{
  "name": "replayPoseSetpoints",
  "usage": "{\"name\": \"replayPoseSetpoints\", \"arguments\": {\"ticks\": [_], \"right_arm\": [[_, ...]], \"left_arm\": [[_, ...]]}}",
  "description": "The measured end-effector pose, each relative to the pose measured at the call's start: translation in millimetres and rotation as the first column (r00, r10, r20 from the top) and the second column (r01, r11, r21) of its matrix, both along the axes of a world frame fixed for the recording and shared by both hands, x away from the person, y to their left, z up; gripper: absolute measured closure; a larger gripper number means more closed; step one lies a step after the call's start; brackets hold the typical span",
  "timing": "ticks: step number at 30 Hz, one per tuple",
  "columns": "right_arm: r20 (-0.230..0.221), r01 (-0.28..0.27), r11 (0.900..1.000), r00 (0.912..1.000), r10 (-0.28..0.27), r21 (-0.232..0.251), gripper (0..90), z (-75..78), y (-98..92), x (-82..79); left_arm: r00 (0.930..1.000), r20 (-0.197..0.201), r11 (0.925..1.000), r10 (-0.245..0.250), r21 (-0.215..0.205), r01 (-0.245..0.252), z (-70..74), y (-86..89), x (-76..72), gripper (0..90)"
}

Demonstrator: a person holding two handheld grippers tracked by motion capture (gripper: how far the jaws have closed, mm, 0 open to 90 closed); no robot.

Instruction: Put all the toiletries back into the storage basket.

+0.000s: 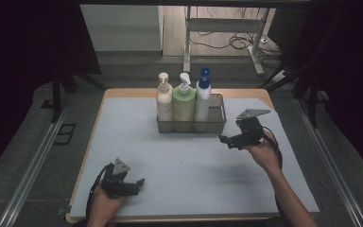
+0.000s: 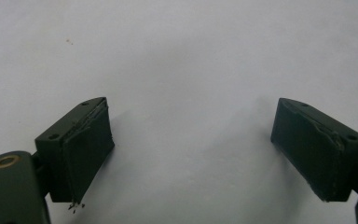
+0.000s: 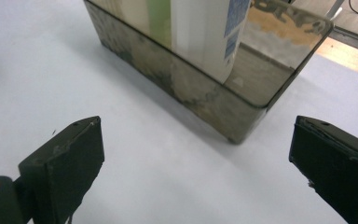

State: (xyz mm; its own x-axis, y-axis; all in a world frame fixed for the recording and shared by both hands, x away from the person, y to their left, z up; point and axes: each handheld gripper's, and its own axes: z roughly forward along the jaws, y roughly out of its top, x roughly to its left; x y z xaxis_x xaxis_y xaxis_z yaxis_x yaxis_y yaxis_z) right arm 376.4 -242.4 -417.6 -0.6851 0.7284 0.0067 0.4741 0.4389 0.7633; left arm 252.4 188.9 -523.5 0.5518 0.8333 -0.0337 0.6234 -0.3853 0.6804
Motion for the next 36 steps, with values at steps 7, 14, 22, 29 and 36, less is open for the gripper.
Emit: {"name": "replayPoseSetpoints", "arguments": {"ticks": [7,14,22,29,36], "right_arm": [[-0.008,0.004,1.0,1.0,-0.004,-0.007,2.7,-9.9,-10.5,-17.3],[-0.02,0.019,1.0,0.9996,-0.02,-0.01,2.8,-28.6,-22.6,-32.1],[-0.035,0.031,0.999,0.9989,-0.032,-0.007,3.2,-44.9,-33.0,-47.1],[-0.055,0.041,0.999,0.9977,-0.041,-0.004,3.4,-66.9,-41.8,-60.8],[-0.101,0.054,0.998,0.9932,-0.057,-0.03,4.0,-97.8,-48.9,-63.9]], "left_arm": [[1.0,0.0,1.0,0.0,0.0,0.0,0.0,0.0,0.0,12.0],[1.0,0.001,1.0,0.0,0.0,0.0,0.0,-0.1,0.0,12.0],[1.0,0.001,1.0,0.0,0.0,0.0,-0.1,-0.1,-0.1,12.0],[1.0,0.002,1.0,0.0,0.001,0.0,-0.1,-0.1,-0.1,12.0],[1.0,0.002,1.0,0.0,0.001,0.0,-0.1,-0.1,-0.1,12.0]]}}
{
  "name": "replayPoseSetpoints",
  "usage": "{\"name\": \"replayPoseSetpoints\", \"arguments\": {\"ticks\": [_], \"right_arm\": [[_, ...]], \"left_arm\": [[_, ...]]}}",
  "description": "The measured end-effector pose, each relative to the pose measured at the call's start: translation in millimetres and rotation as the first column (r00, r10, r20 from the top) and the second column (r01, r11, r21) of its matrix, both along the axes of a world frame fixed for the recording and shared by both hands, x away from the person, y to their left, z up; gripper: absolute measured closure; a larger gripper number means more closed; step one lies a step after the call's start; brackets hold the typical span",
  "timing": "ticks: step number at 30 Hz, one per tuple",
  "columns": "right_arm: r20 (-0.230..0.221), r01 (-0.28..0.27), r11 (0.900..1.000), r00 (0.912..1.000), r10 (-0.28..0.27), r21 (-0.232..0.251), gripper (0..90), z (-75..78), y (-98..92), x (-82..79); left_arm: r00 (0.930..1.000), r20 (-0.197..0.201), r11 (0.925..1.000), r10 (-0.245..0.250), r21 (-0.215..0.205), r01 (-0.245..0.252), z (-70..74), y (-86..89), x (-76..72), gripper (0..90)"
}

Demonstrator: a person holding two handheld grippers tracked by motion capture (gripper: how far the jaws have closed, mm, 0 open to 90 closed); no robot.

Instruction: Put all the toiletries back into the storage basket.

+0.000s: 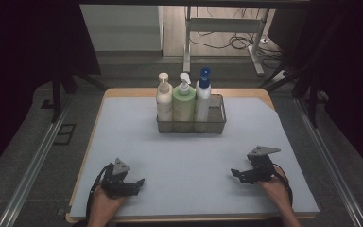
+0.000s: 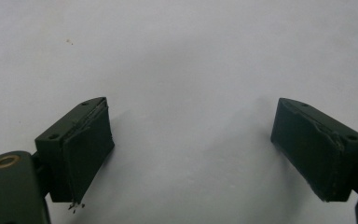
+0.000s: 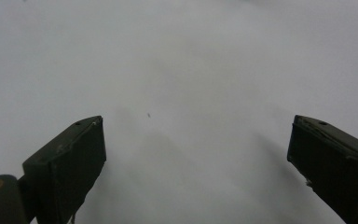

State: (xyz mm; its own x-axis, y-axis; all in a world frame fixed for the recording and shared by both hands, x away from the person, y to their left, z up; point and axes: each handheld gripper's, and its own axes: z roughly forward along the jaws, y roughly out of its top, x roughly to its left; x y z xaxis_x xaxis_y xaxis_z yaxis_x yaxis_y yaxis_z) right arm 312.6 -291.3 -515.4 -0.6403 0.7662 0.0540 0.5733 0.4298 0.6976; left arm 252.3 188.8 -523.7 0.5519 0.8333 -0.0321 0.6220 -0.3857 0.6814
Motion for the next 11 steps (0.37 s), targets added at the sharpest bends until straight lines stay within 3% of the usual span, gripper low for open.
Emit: {"name": "replayPoseSetpoints", "arguments": {"ticks": [2,3,6,11], "right_arm": [[-0.005,0.0,1.0,1.0,0.0,-0.008,3.1,-3.0,-0.1,-0.2],[0.019,-0.002,1.0,0.9998,0.003,-0.017,4.5,-4.7,0.5,-2.0],[0.031,-0.001,0.999,0.9995,0.002,-0.043,4.0,-5.3,2.8,-3.4],[0.031,0.0,0.999,0.9995,0.001,-0.042,4.0,-5.6,2.8,-3.6]], "left_arm": [[1.0,0.0,1.0,0.001,-0.001,-0.001,0.0,-0.1,-0.1,12.0],[1.0,0.0,1.0,0.001,-0.001,-0.001,-0.1,-0.1,-0.1,12.0],[1.0,0.0,1.0,0.0,-0.001,0.0,-0.1,-0.1,-0.1,12.0],[1.0,-0.001,1.0,0.0,0.002,0.0,0.0,-0.3,-0.2,12.0]]}}
